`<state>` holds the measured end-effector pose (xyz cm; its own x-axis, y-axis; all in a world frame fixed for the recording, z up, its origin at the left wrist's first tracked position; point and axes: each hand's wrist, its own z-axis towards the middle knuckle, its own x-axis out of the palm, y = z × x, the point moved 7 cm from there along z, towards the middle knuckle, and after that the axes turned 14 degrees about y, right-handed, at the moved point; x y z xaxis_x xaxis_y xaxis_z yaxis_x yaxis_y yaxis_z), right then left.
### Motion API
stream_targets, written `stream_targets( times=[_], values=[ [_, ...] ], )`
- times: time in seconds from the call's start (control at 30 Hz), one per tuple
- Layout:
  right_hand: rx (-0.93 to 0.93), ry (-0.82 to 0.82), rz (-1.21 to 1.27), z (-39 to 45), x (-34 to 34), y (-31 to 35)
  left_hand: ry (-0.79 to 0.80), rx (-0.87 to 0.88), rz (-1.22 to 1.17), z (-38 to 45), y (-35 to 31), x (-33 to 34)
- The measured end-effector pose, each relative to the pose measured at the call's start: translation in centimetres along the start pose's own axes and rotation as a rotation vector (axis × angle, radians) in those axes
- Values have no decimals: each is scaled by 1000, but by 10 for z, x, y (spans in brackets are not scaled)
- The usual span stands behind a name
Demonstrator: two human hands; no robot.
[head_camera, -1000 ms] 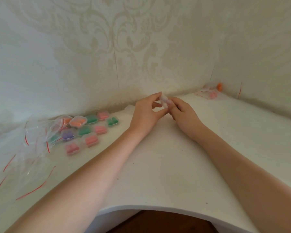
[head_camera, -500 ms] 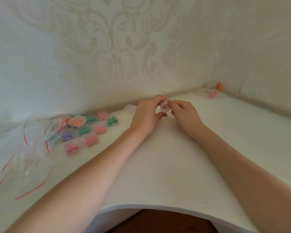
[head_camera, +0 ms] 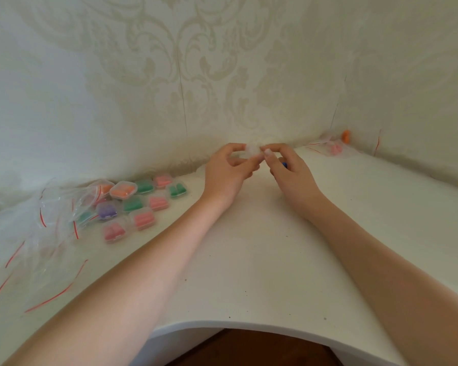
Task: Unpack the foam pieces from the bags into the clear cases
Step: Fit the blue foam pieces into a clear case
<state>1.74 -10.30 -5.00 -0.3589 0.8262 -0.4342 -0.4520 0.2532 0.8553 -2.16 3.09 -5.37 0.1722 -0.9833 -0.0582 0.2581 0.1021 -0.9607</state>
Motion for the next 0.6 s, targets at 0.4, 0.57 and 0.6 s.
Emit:
stream_targets(
  times=[0.4, 0.57, 0.6],
  values=[
    [-49, -32, -179, -3, -1, 6, 179, -153, -295, 7, 22, 12],
    [-63, 7, -185, -5, 2, 9, 228, -183, -405, 7, 23, 14],
    [-57, 4, -168, -4, 1, 9, 243, -180, -424, 6, 22, 15]
  ],
)
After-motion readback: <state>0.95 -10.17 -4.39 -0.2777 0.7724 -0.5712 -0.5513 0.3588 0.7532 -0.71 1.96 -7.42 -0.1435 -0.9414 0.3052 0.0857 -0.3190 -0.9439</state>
